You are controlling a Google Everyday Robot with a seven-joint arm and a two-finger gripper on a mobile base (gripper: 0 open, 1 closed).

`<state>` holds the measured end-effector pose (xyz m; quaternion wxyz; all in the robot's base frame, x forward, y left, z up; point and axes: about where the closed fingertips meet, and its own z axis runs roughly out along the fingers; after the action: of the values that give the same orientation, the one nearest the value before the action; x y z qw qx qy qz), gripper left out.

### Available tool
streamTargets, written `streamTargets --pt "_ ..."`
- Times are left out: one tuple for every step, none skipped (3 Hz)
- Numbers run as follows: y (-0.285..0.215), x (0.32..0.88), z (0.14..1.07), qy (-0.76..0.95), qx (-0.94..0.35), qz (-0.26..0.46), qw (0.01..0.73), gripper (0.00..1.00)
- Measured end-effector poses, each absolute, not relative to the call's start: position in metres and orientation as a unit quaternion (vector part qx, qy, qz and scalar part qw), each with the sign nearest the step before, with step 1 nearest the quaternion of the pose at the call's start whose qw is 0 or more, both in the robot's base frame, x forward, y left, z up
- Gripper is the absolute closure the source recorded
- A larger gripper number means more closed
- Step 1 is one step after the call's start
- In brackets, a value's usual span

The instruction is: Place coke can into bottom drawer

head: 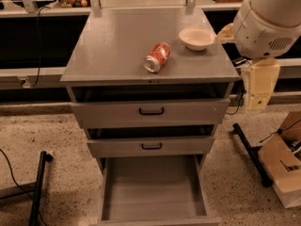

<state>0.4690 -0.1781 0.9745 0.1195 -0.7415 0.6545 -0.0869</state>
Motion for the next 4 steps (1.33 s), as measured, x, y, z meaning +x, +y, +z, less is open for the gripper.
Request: streamTargets --pt "-0.178 0.47 0.976 0.64 -0.753 -0.093 0.121 0.0" --pt "-0.163 0.483 0.967 0.589 -0.797 -0.095 0.092 0.0" --pt "-0.138 0.521 0.96 0.499 -0.855 -0.118 0.075 0.0" --pt "-0.11 0.564 0.954 0.404 -0.902 -0.125 0.084 0.0"
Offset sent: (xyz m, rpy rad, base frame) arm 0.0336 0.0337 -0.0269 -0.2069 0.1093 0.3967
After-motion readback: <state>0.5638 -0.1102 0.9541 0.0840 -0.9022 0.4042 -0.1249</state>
